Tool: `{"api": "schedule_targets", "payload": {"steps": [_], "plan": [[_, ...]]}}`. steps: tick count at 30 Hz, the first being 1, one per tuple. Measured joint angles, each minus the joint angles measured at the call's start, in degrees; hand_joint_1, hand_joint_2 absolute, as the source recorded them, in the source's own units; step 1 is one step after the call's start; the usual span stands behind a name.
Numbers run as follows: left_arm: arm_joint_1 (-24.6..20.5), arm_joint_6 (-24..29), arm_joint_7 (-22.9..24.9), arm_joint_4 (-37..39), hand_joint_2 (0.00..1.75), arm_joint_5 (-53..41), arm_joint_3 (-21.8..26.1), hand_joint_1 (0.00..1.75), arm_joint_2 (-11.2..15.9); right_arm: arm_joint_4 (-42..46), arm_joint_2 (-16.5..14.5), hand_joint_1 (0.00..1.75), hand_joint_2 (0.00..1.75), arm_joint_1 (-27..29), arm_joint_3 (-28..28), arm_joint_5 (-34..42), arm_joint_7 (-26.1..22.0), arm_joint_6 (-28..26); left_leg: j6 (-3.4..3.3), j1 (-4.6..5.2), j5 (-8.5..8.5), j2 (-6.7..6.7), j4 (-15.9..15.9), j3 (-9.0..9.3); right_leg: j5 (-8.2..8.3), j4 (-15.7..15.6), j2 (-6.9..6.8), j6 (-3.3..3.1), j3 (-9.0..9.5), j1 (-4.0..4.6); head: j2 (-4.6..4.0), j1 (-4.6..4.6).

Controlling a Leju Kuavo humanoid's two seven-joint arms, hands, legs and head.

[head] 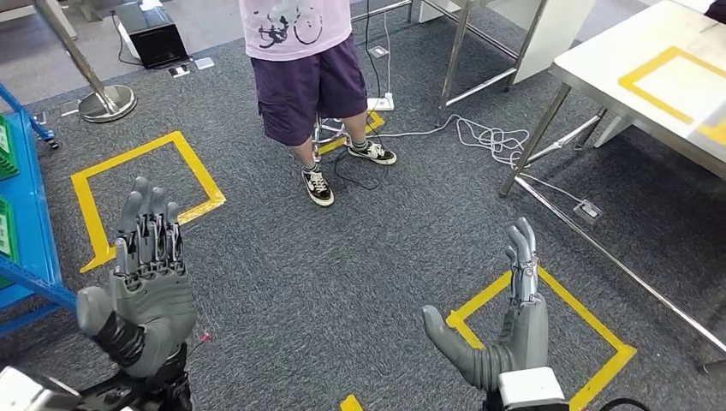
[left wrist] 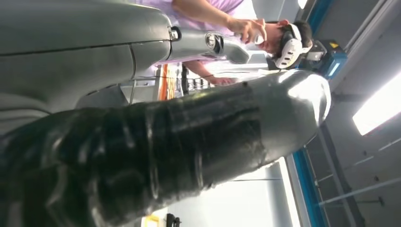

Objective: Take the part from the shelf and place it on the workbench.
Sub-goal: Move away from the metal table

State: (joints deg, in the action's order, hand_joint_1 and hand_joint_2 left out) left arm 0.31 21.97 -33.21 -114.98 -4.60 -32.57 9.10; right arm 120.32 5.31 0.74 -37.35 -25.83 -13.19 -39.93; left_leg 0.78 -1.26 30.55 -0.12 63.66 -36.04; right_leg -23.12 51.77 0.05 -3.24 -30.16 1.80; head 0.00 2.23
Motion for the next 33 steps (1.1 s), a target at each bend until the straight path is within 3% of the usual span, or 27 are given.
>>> {"api": "schedule_targets", "payload": {"steps": [2,3,4,6,8,10,12,14,16,17,18,19,20,22,24,25,26,27,29,31,32,33], "plan": [[0.12,0.0,-0.02,0.08,0.0,0.07,0.03,0.0,0.01,-0.09,0.02,0.0,1.75,0.03,0.0,-0.33,0.55,0.0,0.62,-0.13,2.24,0.01,6.76,-3.35,-0.15,0.44,0.01,0.16,-0.35,-0.07,0.0,-0.76],[0.15,-0.01,-0.03,0.1,0.0,0.09,0.03,0.0,0.01,-0.13,0.03,0.0,1.75,0.05,0.0,-0.54,0.72,0.0,0.87,-0.2,1.94,0.02,7.65,-3.85,-0.28,0.79,0.02,0.36,-0.54,-0.13,0.0,-1.01],[0.15,-0.01,-0.04,0.12,0.0,0.1,0.04,0.0,0.01,-0.16,0.03,0.0,1.75,0.07,0.0,-0.79,0.87,0.0,1.08,-0.29,0.72,0.05,6.31,-3.18,-0.45,1.22,0.04,0.61,-0.73,-0.22,0.0,-1.22],[0.15,-0.02,-0.06,0.13,0.0,0.13,0.08,0.0,0.01,-0.19,0.04,0.0,1.75,0.12,0.0,-1.37,1.2,0.0,1.34,-0.43,-2.3,0.51,-0.67,0.59,-0.95,2.25,0.08,1.38,-1.1,-0.43,0.0,-1.7],[0.12,-0.03,-0.11,0.12,0.0,0.14,0.1,0.0,-0.01,-0.19,0.04,0.0,1.75,0.2,0.0,-1.94,1.56,0.0,0.65,-0.42,-3.6,0.78,-5.96,3.61,-1.32,3.31,0.06,2.09,-1.64,-0.36,0.0,-2.13],[0.12,-0.03,-0.2,0.09,0.0,0.14,0.15,0.0,-0.01,-0.19,0.05,0.0,1.75,0.36,-0.01,-2.36,1.81,0.0,-0.52,-0.34,-3.86,0.44,-6.91,4.0,-1.2,3.7,0.0,2.46,-2.13,-0.22,0.0,-2.06],[0.15,-0.03,-0.26,0.1,0.0,0.14,0.19,0.0,-0.01,-0.19,0.08,0.0,1.75,0.43,-0.02,-2.56,1.86,0.0,-1.13,-0.46,-4.18,0.11,-6.92,3.76,-1.71,4.29,0.0,2.92,-2.81,-0.32,0.0,-1.7],[0.14,-0.05,-0.32,0.09,0.0,0.14,0.2,0.0,-0.03,-0.16,0.09,0.0,1.75,0.4,-0.02,-2.64,1.87,0.0,-1.51,-0.61,-4.34,-0.26,-7.0,3.68,-4.48,8.59,0.03,3.7,-4.73,-0.7,0.0,-1.11],[0.16,-0.06,-0.37,0.09,0.0,0.14,0.22,0.0,-0.02,-0.16,0.09,0.0,1.75,0.42,-0.02,-2.7,1.92,0.0,-1.69,-0.56,-4.39,-0.74,-7.01,3.56,-8.2,16.62,0.03,4.32,-8.01,-1.22,0.0,-0.43],[0.19,-0.07,-0.39,0.09,0.0,0.14,0.22,0.0,-0.01,-0.17,0.09,0.0,1.75,0.44,-0.02,-2.74,2.01,0.0,-1.72,-0.51,-4.4,-1.03,-7.01,3.51,-9.34,19.99,0.03,4.45,-9.44,-1.38,0.0,-0.25],[0.22,-0.07,-0.39,0.1,0.0,0.14,0.22,0.0,-0.01,-0.18,0.1,0.0,1.75,0.45,-0.02,-2.79,2.14,0.0,-1.74,-0.44,-4.4,-1.41,-7.01,3.49,-9.43,21.53,0.06,4.39,-10.11,-1.45,0.0,-0.12],[0.24,-0.07,-0.39,0.1,0.0,0.14,0.23,0.0,-0.01,-0.19,0.1,0.0,1.75,0.45,-0.02,-2.86,2.29,0.0,-1.75,-0.36,-4.41,-1.88,-7.01,3.53,-8.45,20.81,0.16,4.16,-9.78,-1.44,0.0,0.01],[0.24,-0.07,-0.39,0.09,0.0,0.14,0.24,0.0,-0.02,-0.19,0.11,0.0,1.75,0.45,-0.02,-2.94,2.44,0.0,-1.77,-0.29,-4.41,-2.4,-7.03,3.63,-6.53,17.87,0.52,3.72,-8.43,-1.34,0.0,0.11],[0.19,-0.07,-0.4,0.09,0.0,0.14,0.24,0.0,-0.04,-0.19,0.11,0.0,1.75,0.44,-0.02,-3.18,2.71,0.0,-1.71,-0.43,-4.52,-3.47,-7.29,3.76,-2.46,9.62,2.95,2.32,-4.58,-1.04,0.0,0.02],[0.11,-0.06,-0.4,0.11,0.0,0.14,0.24,0.0,-0.05,-0.17,0.13,0.0,1.75,0.45,-0.02,-3.45,2.91,0.0,-1.2,-1.18,-5.0,-4.55,-7.62,3.37,-0.82,5.16,5.02,1.29,-2.3,-0.7,0.0,-0.08],[0.1,-0.05,-0.4,0.13,0.0,0.14,0.24,0.0,-0.05,-0.18,0.14,0.0,1.75,0.46,-0.02,-3.54,2.97,0.0,-0.77,-1.52,-5.36,-5.15,-7.86,3.09,-0.8,4.8,5.08,1.03,-1.98,-0.6,0.0,0.03],[0.14,-0.05,-0.4,0.11,0.0,0.14,0.24,0.0,-0.06,-0.15,0.15,0.0,1.75,0.42,-0.02,-3.6,2.98,0.0,-0.33,-1.78,-5.73,-5.81,-8.27,2.97,-0.3,4.1,4.63,0.76,-1.74,-0.39,0.0,0.38],[0.18,-0.04,-0.4,0.1,0.0,0.14,0.26,0.0,-0.05,-0.12,0.16,0.0,1.75,0.34,-0.02,-3.65,3.0,0.0,-0.1,-1.67,-5.84,-5.59,-8.48,2.75,-0.04,2.53,4.01,0.47,-0.92,-0.44,0.0,0.7],[0.13,-0.04,-0.43,0.06,0.0,0.14,0.32,0.0,-0.04,-0.07,0.16,0.0,1.75,0.15,-0.02,-3.79,3.04,0.0,0.1,-1.11,-4.78,-3.65,-7.0,1.61,0.33,-0.61,2.61,0.22,0.86,-0.66,0.0,0.52],[0.16,-0.05,-0.43,0.13,0.0,0.14,0.37,0.0,-0.01,-0.14,0.17,0.0,1.75,0.14,-0.02,-3.91,3.2,0.0,0.25,-0.85,-1.55,-1.29,-0.33,-1.91,-0.09,-1.27,1.19,0.44,1.37,-0.78,0.0,-0.32],[0.24,-0.05,-0.41,0.2,0.0,0.14,0.38,0.0,0.0,-0.23,0.18,0.0,1.75,0.21,-0.03,-3.93,3.3,0.0,0.45,-0.85,0.03,-0.76,3.72,-3.97,-0.33,-0.88,0.35,0.6,1.16,-0.75,0.0,-0.75],[0.39,-0.06,-0.41,0.27,0.0,0.15,0.38,0.0,0.01,-0.33,0.19,0.0,1.75,0.27,-0.03,-3.94,3.36,0.01,0.66,-0.86,0.57,-0.55,6.27,-5.28,-0.63,-0.4,-0.4,0.8,0.91,-0.76,0.0,-0.94]]}}
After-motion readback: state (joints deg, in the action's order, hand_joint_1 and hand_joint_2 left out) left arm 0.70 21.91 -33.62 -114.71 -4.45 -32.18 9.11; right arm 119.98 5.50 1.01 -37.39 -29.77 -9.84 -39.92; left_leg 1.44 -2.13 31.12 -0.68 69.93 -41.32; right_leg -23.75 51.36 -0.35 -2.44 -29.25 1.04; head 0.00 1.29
